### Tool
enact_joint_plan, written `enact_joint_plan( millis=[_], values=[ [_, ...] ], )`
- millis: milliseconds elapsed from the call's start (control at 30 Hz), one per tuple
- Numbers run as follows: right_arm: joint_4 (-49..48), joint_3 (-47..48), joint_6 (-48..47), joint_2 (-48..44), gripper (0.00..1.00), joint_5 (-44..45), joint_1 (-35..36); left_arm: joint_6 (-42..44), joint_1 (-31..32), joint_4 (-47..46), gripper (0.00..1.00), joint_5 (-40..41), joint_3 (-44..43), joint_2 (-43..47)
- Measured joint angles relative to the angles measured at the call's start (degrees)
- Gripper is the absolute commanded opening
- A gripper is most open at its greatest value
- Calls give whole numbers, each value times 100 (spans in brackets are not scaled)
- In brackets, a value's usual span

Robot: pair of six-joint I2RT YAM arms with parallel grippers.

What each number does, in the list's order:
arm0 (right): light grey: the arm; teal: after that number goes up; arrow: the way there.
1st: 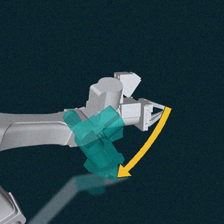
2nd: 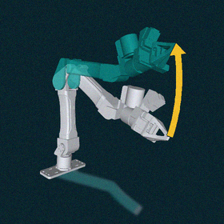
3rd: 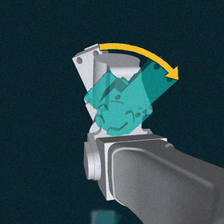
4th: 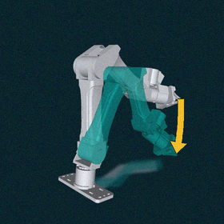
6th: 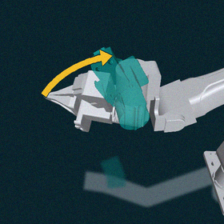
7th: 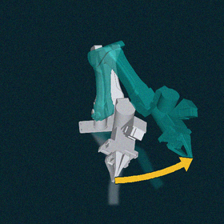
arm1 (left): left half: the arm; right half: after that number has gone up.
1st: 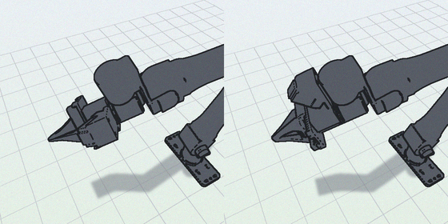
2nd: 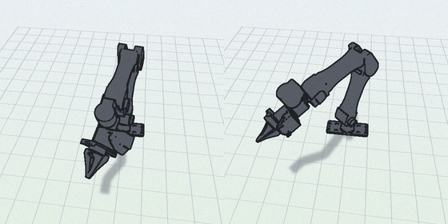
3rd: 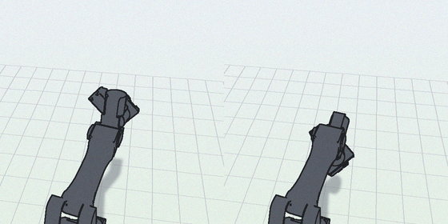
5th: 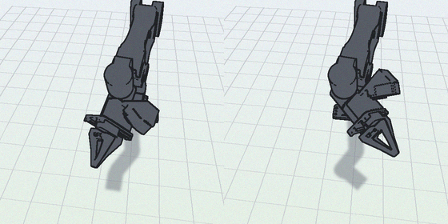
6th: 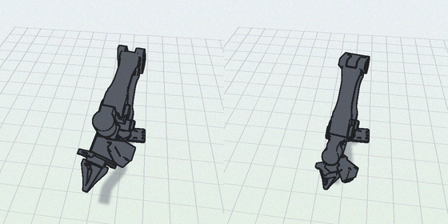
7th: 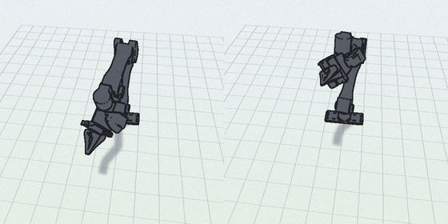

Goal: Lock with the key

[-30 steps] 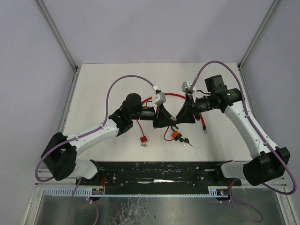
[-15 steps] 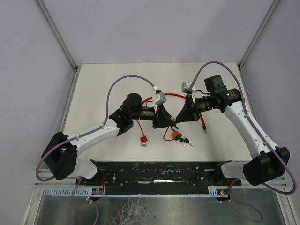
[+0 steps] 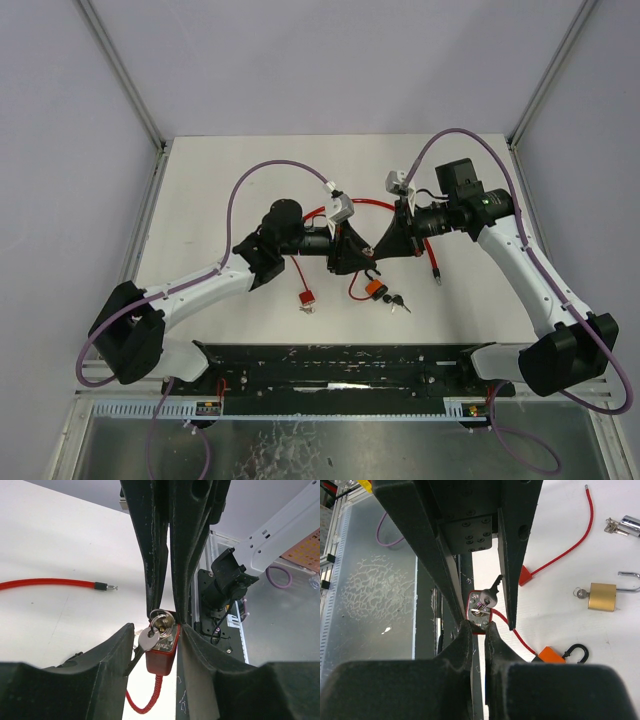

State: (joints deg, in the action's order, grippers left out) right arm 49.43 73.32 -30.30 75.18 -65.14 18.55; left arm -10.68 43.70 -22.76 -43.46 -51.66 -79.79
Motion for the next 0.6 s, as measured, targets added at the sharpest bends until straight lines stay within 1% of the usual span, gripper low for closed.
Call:
enact_joint_plan(
  millis=[133, 267, 467, 600],
  values=[
    [-50, 0, 83, 0, 0, -11, -52, -7, -52, -4, 49, 42, 31, 11],
    [-55, 0, 105, 0, 0, -48, -118, -81, -142, -70, 52, 111, 210, 61],
    [-66, 0, 107, 0, 0, -63, -146, -339, -205, -310, 53, 133, 442, 74],
    [-66, 0, 109, 0, 0, -175, -188, -693, -240, -820, 53, 125, 590, 74]
  ],
)
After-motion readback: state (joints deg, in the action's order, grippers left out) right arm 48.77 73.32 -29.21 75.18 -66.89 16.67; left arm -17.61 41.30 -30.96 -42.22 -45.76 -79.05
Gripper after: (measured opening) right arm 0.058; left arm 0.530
